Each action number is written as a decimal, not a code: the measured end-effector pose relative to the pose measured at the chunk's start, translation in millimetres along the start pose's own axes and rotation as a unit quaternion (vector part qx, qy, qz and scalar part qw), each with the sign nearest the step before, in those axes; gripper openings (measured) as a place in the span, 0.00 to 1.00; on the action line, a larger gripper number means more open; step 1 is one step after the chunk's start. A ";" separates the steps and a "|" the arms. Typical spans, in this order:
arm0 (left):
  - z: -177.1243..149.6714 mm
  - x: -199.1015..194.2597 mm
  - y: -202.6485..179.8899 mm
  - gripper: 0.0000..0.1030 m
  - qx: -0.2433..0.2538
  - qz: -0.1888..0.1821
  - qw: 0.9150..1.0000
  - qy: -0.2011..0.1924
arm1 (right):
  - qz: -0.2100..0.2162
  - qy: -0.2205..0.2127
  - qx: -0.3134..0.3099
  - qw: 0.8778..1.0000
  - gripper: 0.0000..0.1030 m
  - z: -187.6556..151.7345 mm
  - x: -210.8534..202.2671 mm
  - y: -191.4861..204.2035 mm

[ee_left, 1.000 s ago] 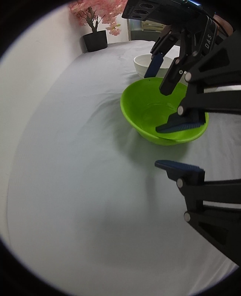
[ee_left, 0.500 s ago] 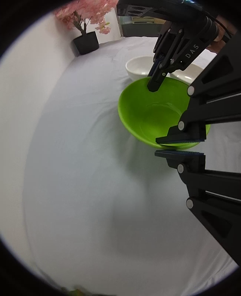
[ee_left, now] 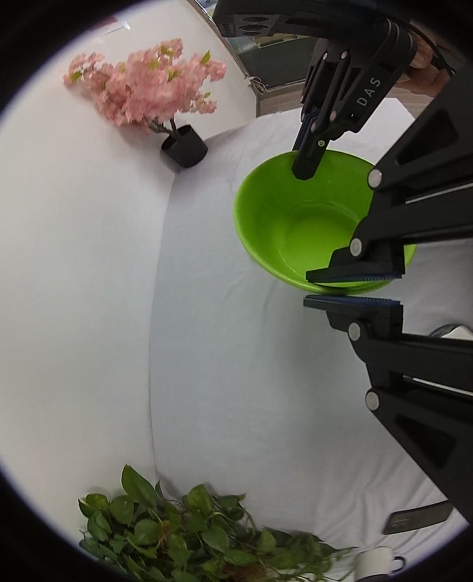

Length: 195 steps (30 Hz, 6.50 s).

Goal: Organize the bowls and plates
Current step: 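Carry the green bowl with both grippers toward the plate stack, then set the green bowl down on the table and open both grippers, then close both grippers on the rim of the larger white bowl, then carry the white bowl with both grippers and lower it into the green bowl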

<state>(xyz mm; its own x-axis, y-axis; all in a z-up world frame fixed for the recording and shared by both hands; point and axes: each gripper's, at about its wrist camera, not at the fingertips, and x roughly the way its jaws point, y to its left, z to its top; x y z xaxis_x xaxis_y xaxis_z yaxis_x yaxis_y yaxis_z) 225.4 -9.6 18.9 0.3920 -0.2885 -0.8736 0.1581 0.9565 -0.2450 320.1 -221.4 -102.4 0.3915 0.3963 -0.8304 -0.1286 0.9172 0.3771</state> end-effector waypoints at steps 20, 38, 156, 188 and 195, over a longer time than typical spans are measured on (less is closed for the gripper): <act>-155.5 16.4 -78.5 0.05 -0.009 -0.017 0.995 0.095 | -0.007 0.072 0.041 0.997 0.05 -217.4 -93.7 -80.7; -202.8 120.2 -38.7 0.05 -0.035 -0.023 0.986 0.159 | -0.022 0.139 0.103 0.985 0.06 -284.3 41.2 -117.6; -23.5 282.4 -23.6 0.38 0.005 -0.135 0.964 0.228 | -0.030 0.103 0.053 0.993 0.53 -57.5 191.2 -223.1; -7.5 147.3 -58.3 0.08 0.089 -0.087 0.982 0.140 | -0.039 0.095 0.071 0.992 0.03 -56.9 112.8 -159.4; -30.1 33.1 -79.2 0.08 0.078 -0.056 0.994 0.061 | -0.010 0.033 0.040 0.999 0.03 -61.9 7.3 -120.0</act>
<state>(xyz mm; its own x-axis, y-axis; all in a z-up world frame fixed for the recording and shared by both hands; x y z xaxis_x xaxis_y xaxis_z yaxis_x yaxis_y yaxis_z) 198.6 -93.7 -3.2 0.2524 -0.3759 -0.8916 0.3363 0.8981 -0.2834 282.0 -326.1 -179.1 0.3322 0.3817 -0.8625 -0.0462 0.9199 0.3894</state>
